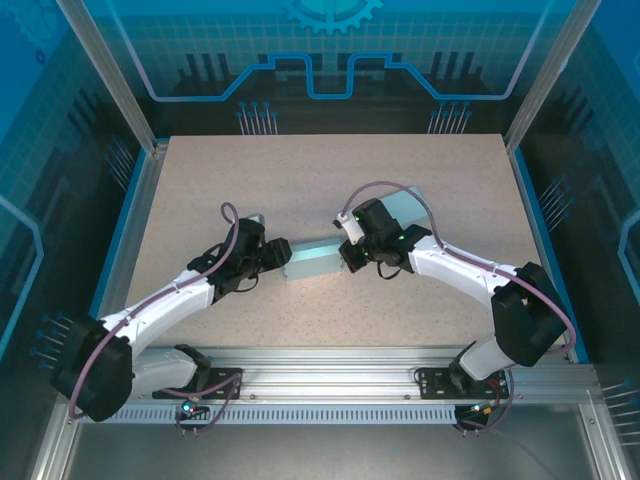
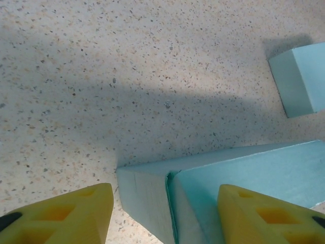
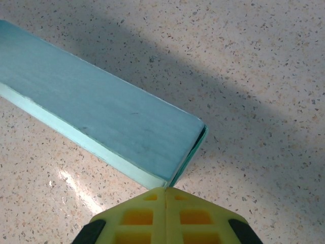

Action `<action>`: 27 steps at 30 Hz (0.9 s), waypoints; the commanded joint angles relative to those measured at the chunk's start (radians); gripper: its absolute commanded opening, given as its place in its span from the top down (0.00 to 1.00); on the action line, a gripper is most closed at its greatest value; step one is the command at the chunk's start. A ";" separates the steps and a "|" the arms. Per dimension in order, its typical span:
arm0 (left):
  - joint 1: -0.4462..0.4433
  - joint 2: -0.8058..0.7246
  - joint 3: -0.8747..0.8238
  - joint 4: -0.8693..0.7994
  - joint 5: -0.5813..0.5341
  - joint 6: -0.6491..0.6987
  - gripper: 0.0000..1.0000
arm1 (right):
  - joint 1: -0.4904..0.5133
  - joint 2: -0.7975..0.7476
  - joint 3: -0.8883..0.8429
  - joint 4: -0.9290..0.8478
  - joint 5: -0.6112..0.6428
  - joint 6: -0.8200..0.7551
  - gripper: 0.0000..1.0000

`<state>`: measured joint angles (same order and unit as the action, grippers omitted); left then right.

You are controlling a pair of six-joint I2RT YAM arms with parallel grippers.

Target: Fold the paper box

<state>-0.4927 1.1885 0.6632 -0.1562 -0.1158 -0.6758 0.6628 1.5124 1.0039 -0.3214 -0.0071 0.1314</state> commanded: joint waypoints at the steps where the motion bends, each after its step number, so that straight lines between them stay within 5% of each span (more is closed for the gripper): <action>1: -0.016 0.006 -0.051 -0.006 0.021 -0.034 0.45 | 0.018 0.011 -0.014 -0.020 0.001 0.012 1.00; 9: -0.017 0.021 -0.128 0.032 0.011 -0.067 0.63 | 0.016 -0.013 -0.015 -0.020 0.005 0.048 1.00; 27: -0.062 0.094 -0.159 0.113 -0.024 -0.087 0.68 | -0.037 -0.119 0.023 0.004 -0.016 0.277 0.47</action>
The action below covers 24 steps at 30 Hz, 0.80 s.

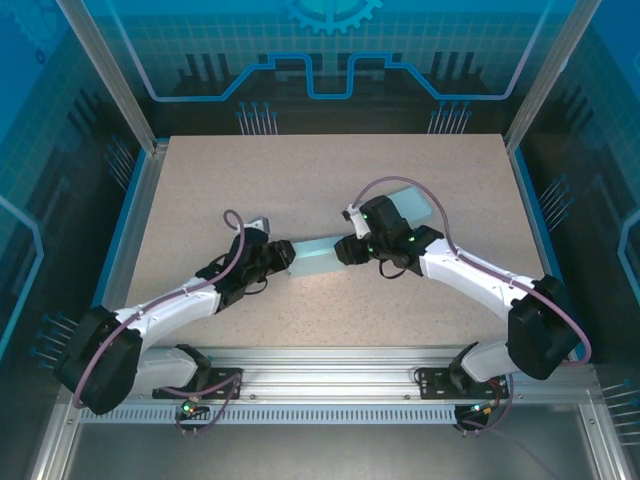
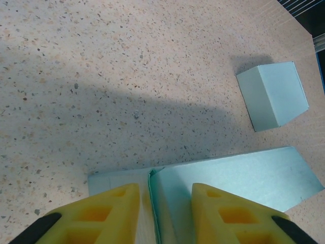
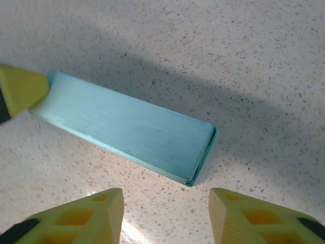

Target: Fold the paper box

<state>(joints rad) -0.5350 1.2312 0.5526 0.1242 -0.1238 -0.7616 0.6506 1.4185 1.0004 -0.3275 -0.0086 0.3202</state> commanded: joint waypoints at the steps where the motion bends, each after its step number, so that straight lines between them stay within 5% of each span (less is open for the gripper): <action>1: -0.023 0.052 -0.048 -0.167 -0.019 0.000 0.68 | -0.037 -0.021 0.034 0.010 -0.022 0.114 0.45; 10: -0.034 0.064 -0.051 -0.156 -0.028 -0.002 0.70 | -0.124 0.119 0.069 0.067 -0.214 0.208 0.38; 24: -0.037 0.094 -0.082 -0.122 -0.049 -0.025 0.81 | -0.188 0.254 -0.128 0.254 -0.321 0.280 0.53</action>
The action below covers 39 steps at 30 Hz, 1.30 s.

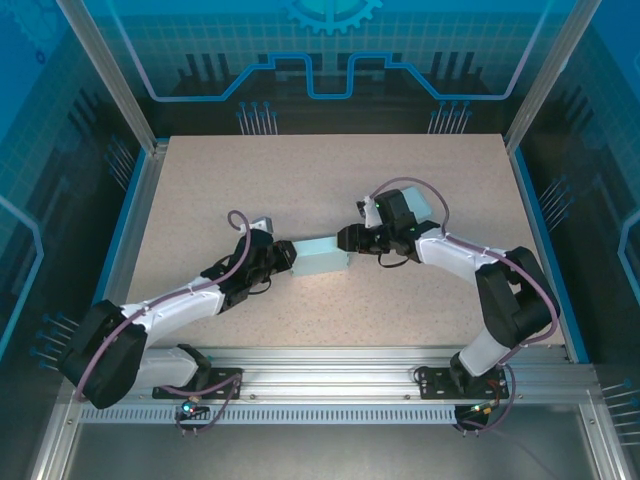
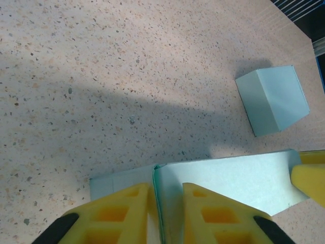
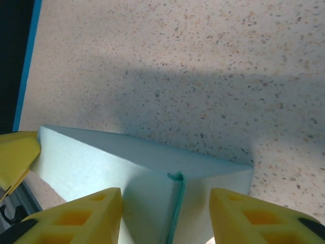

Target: Fold the paper box

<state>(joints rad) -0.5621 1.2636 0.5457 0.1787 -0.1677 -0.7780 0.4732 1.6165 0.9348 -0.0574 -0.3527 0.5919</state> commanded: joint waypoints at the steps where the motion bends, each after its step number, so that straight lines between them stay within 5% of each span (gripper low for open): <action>1: -0.010 0.065 -0.081 -0.171 -0.006 -0.011 0.81 | -0.016 0.063 -0.089 -0.004 0.021 0.009 0.54; 7: -0.010 0.069 -0.115 -0.126 0.004 -0.020 0.85 | -0.025 0.070 -0.154 0.053 0.027 0.007 0.65; 12: -0.013 0.059 -0.141 -0.007 0.047 0.020 0.84 | -0.021 0.036 -0.184 0.110 0.011 -0.019 0.58; 27: -0.011 -0.068 0.044 -0.182 0.027 0.253 0.52 | -0.019 0.007 -0.063 0.021 0.055 -0.063 0.49; 33: 0.033 -0.141 0.124 -0.283 0.011 0.476 0.40 | -0.021 -0.024 -0.026 0.009 0.063 -0.074 0.36; 39: 0.061 -0.143 0.229 -0.316 0.192 0.813 0.26 | -0.038 -0.088 0.023 -0.042 0.024 -0.106 0.21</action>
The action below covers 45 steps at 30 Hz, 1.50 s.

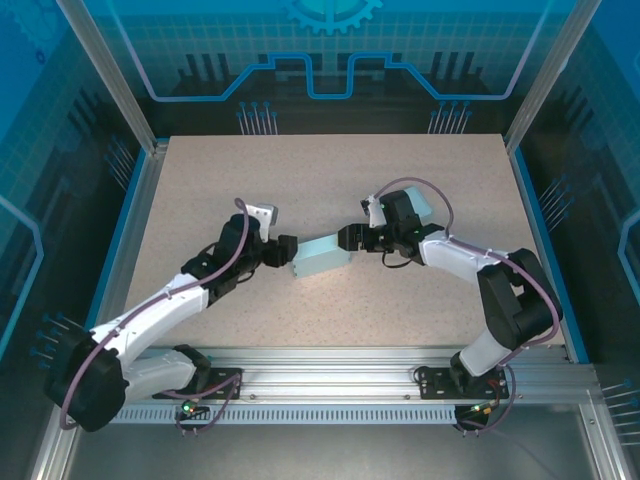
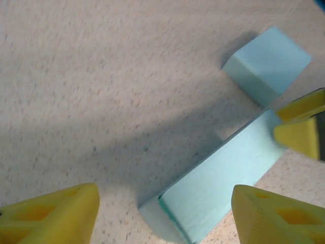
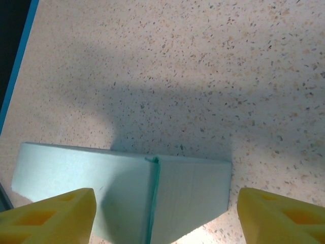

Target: Fold the paper box

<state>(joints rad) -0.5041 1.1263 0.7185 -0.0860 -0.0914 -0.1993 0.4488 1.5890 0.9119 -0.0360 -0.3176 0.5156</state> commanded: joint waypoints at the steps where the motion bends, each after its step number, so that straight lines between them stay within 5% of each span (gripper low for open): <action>1: 0.003 0.009 0.075 -0.067 0.164 0.300 0.22 | -0.017 -0.082 0.047 -0.069 -0.011 -0.040 0.01; 12: -0.006 0.288 0.323 -0.321 0.431 0.600 0.17 | -0.024 -0.429 0.007 -0.280 0.296 -0.128 0.00; 17: -0.020 0.419 0.454 -0.465 0.418 0.641 0.17 | -0.027 -0.543 -0.022 -0.337 0.381 -0.131 0.00; 29: -0.048 0.593 0.558 -0.517 0.253 0.625 0.18 | -0.027 -0.616 -0.051 -0.369 0.492 -0.104 0.00; 38: -0.078 0.619 0.564 -0.505 0.177 0.635 0.46 | -0.028 -0.670 -0.046 -0.384 0.562 -0.104 0.00; 45: -0.100 0.603 0.554 -0.465 0.016 0.675 0.66 | -0.029 -0.671 -0.038 -0.436 0.615 -0.102 0.00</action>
<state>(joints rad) -0.5953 1.7458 1.2568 -0.5564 0.0303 0.4454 0.4309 0.9237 0.8639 -0.4313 0.2527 0.4099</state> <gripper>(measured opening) 0.422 0.999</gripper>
